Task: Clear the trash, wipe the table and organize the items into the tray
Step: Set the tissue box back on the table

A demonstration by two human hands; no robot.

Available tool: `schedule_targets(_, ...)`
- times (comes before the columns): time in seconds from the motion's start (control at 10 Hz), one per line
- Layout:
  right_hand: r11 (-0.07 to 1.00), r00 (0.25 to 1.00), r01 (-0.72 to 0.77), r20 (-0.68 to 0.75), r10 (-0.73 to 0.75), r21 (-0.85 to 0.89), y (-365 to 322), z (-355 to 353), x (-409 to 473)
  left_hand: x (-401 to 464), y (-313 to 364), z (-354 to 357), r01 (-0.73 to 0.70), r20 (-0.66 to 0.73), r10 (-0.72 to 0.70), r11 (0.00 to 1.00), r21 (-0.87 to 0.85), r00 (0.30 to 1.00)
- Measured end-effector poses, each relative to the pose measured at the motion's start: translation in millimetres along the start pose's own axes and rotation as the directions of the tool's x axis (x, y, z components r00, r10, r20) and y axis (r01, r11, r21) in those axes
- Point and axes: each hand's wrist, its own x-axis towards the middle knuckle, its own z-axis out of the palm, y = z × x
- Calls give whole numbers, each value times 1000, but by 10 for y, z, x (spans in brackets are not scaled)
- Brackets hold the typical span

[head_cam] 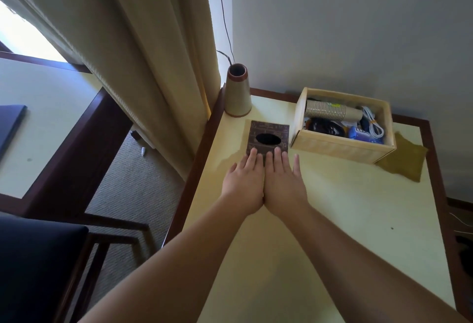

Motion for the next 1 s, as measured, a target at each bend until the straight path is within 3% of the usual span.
schedule_targets(0.3, 961, 998, 50, 59, -35, -271, 243, -271, 719, 749, 100, -362, 28, 41, -34, 992, 125, 999)
schedule_targets(0.9, 935, 976, 83, 220, -6, -344, 361, -502, 1068, 1144, 40, -516, 33, 130, -50, 991, 133, 990)
schedule_targets(1.0, 949, 991, 27, 134, 16, -313, 413, -460, 982, 1046, 57, -478, 20, 70, -26, 996, 87, 997)
